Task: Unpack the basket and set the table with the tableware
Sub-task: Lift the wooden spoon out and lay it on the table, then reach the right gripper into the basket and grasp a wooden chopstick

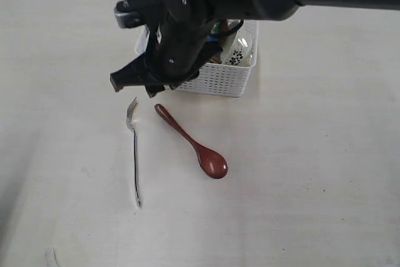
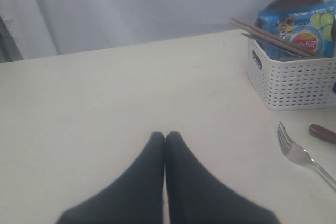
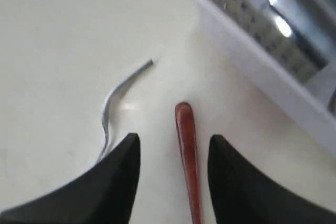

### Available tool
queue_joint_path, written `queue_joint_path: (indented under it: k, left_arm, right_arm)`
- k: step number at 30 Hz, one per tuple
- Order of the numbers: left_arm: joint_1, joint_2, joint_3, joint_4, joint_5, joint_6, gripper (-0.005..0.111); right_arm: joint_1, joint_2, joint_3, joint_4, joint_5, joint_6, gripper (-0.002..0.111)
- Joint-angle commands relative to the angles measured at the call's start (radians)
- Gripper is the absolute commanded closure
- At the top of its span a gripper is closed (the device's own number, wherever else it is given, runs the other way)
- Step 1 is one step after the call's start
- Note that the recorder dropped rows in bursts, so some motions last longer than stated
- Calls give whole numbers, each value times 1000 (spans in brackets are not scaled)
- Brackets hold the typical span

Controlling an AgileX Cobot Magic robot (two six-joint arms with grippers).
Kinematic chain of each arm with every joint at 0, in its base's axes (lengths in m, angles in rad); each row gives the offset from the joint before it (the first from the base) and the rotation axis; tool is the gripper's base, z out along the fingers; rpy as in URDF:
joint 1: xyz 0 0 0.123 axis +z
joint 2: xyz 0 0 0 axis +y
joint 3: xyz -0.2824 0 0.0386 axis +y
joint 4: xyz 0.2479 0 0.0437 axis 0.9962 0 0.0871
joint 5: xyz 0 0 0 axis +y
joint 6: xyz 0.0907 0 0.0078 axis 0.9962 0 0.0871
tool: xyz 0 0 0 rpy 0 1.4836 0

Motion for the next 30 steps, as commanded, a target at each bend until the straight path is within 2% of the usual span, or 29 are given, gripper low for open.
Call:
queue_joint_path:
  k: [1, 4, 7, 14, 16, 18, 23, 30]
  left_arm:
    - [2, -2, -4, 3, -1, 0, 107]
    - [2, -2, -4, 3, -1, 0, 107]
    - [2, -2, -4, 3, -1, 0, 107]
    - [2, -2, -4, 3, -1, -3, 107]
    - [2, -2, -4, 3, -1, -3, 107]
    - [2, -2, -4, 3, -1, -3, 107]
    - [2, -2, -4, 3, -1, -3, 107]
    - [2, -2, -4, 3, -1, -3, 107]
  right_arm:
    - [-6, -49, -86, -154, -28, 44, 68]
    - [-6, -26, -163, -317, -22, 144, 68]
    - [-6, 41, -255, -398, 21, 168, 68]
    - [-6, 227, -460, -457, 223, 45, 68]
    - [-6, 273, -507, -455, 227, 12, 62]
    - [-6, 303, -529, -452, 227, 9, 56]
    - [-6, 331, -529, -479, 229, 6, 60]
    - [-4, 374, -529, -561, 236, 36, 60]
